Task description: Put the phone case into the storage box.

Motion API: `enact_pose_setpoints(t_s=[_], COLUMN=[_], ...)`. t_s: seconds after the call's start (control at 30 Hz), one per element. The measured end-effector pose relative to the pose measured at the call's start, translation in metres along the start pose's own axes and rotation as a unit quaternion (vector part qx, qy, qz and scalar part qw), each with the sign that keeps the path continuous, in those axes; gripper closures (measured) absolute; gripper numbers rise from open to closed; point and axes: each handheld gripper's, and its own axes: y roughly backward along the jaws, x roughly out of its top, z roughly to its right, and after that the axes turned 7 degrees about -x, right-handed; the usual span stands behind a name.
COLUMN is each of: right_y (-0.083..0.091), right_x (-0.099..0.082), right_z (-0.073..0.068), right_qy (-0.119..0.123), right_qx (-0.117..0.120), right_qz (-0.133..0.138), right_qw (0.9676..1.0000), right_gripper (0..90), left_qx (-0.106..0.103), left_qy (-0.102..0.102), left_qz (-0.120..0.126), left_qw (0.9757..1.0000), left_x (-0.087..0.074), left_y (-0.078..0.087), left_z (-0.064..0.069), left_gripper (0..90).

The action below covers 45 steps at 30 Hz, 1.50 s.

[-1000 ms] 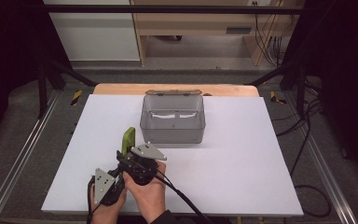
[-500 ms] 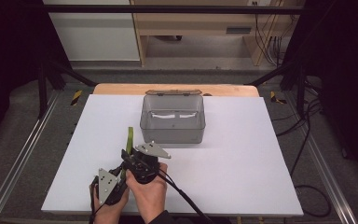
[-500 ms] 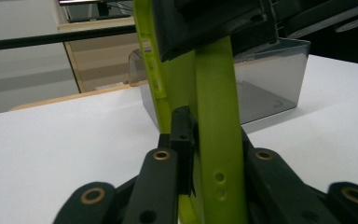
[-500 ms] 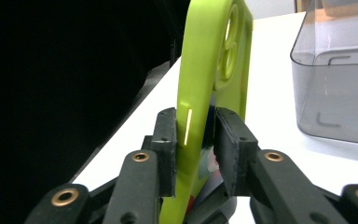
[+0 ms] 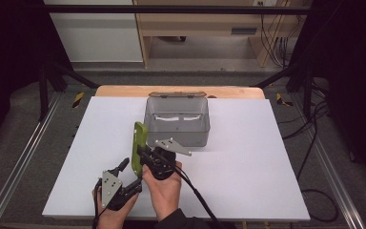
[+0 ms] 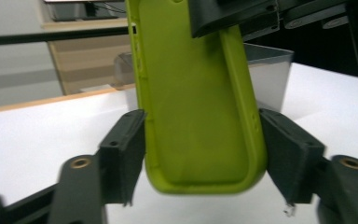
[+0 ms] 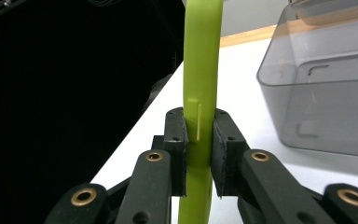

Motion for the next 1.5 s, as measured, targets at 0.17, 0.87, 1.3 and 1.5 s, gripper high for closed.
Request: enact_pose_setpoints(t_s=[0.17, 0.87, 1.3, 1.5], right_y=[0.006, 0.030, 0.031, 0.028], right_x=[0.008, 0.052, 0.091, 0.109], right_z=[0.015, 0.057, 0.077, 0.086], right_qy=[0.005, 0.011, 0.013, 0.016], right_qx=[0.002, -0.005, -0.005, -0.014], right_qz=[0.003, 0.008, -0.002, -0.007], right_qw=[1.0000, 0.9999, 0.9999, 0.9997], right_gripper=[78.3, 78.2, 78.2, 78.2], left_qx=[-0.029, 0.013, 0.040, 0.035], left_qy=[0.016, 0.073, 0.113, 0.112], left_qz=[0.002, 0.011, 0.015, 0.015], left_qw=[0.9994, 0.9972, 0.9927, 0.9930], left_x=[0.001, 0.004, -0.002, -0.003], left_y=[-0.002, 0.014, 0.026, 0.024], left_z=[0.000, -0.057, -0.097, -0.097], left_gripper=[25.2, 4.9, 3.6, 3.6])
